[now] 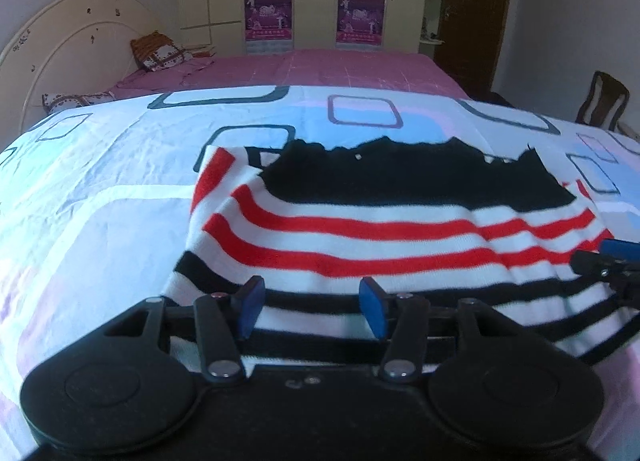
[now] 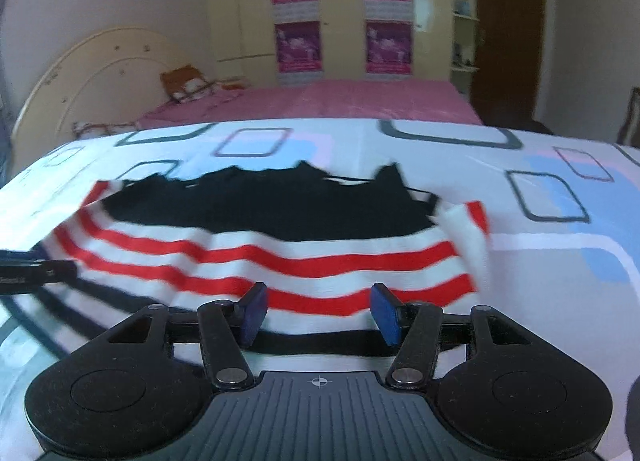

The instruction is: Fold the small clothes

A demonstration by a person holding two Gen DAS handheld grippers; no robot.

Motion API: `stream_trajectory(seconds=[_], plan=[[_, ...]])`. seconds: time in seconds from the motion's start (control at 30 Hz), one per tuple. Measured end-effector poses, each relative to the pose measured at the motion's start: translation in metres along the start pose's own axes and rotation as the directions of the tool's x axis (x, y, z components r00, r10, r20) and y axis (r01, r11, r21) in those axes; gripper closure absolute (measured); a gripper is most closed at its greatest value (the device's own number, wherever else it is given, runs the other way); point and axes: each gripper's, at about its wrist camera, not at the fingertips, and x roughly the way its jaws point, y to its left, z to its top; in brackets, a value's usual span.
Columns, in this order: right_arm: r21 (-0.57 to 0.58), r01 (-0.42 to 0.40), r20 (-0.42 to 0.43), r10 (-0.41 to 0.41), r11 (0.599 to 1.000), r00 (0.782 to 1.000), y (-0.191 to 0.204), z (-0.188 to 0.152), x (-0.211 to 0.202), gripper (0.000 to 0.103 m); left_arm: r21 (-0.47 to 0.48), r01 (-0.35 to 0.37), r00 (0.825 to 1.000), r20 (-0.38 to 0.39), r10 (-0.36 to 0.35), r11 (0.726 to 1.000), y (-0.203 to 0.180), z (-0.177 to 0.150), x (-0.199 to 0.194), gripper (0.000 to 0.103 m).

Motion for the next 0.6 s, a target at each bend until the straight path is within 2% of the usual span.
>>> stream_trajectory(seconds=[0.13, 0.33, 0.53, 0.6], plan=[[-0.017, 0.0, -0.034, 0.0, 1.0, 0.999, 0.008, -0.01, 0.002, 0.047, -0.01, -0.008, 1.0, -0.029, 0.008, 1.0, 0.005, -0.009, 0.007, 0.051], [-0.041, 0.086, -0.062, -0.088, 0.995, 0.994, -0.009, -0.035, -0.002, 0.046, -0.002, -0.004, 1.0, -0.03, 0.004, 1.0, 0.012, -0.013, 0.007, 0.048], [-0.024, 0.135, -0.08, -0.136, 0.991, 0.987, -0.018, -0.039, -0.009, 0.046, -0.03, 0.019, 0.999, -0.05, -0.021, 0.999, 0.016, -0.009, 0.005, 0.049], [0.01, 0.12, -0.08, -0.118, 0.993, 0.99, -0.017, -0.034, -0.016, 0.046, -0.058, 0.031, 0.998, -0.061, -0.035, 0.998, 0.019, -0.007, 0.0, 0.044]])
